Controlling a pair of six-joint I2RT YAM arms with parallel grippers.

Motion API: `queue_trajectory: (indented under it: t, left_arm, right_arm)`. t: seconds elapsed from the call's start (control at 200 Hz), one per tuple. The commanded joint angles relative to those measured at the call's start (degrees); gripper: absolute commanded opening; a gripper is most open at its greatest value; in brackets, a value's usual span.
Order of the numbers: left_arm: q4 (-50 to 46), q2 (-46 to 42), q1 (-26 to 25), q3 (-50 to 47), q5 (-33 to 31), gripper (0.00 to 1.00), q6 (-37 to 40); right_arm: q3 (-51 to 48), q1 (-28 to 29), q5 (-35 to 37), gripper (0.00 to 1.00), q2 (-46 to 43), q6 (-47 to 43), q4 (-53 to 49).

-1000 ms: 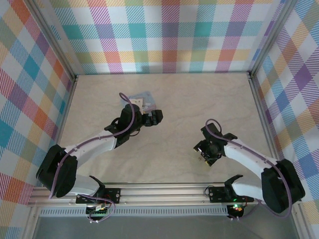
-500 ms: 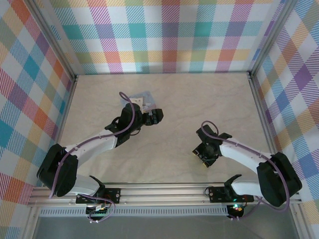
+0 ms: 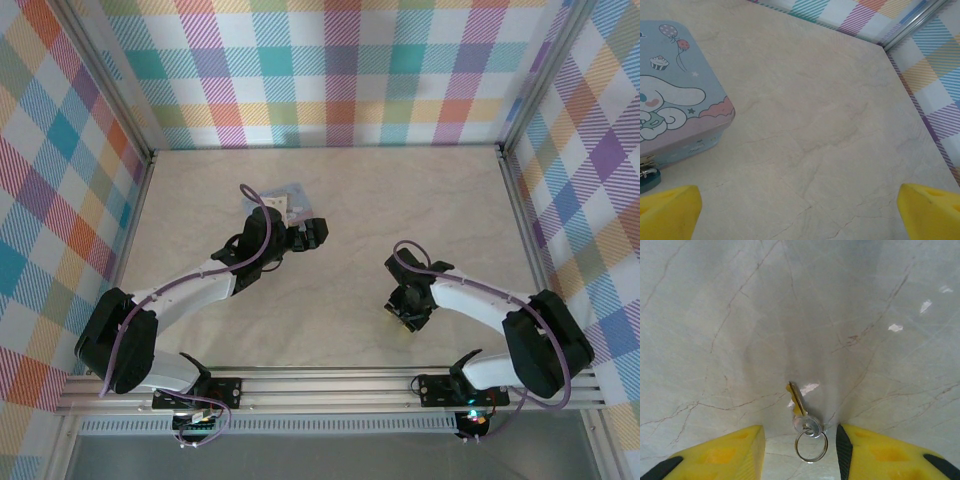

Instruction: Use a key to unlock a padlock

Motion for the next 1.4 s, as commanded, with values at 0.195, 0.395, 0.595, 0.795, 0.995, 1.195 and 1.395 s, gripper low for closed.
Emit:
queue_trajectory:
  t: [0.195, 0.395, 0.595, 0.795, 0.995, 1.195, 1.395]
  left_arm:
    - [-0.14, -0.25, -0.66, 1.73, -0.26, 1.00, -0.04]
    - [-0.36, -0.53, -0.67, 1.61, -0.35, 1.00, -0.05]
    - [-0.63, -0.96, -0.65, 1.51, -0.77, 1.00, 0.21]
    - [-0.89, -1.23, -0.67, 1.48, -0.98, 1.00, 0.37]
    - [-2.91, -2.87, -0.50, 1.66, -2.51, 1.00, 0.79]
    - [-6.11, -5.52, 2.01, 2.62, 0.52, 1.00, -2.32]
    - [-8.33, -7.71, 3.72, 4.17, 4.85, 0.98, -5.06]
  right_arm:
    - [0.75, 0.47, 1.13, 0.33, 1.49, -1.58, -1.99]
    - [0.87, 0.52, 1.27, 0.27, 1.50, -2.25, -2.33]
    - [1.37, 0.57, 1.42, 0.22, 1.25, -2.91, -2.78]
    - [1.89, 0.65, 1.95, 0.13, 0.81, -3.59, -3.54]
    - [2.25, 0.66, 3.02, 0.02, -0.11, -5.24, -4.60]
    - [3.61, 0.64, 5.62, 0.00, -4.05, -14.40, -3.76]
    - [4.15, 1.87, 6.36, 0.00, -12.29, -35.73, 8.83]
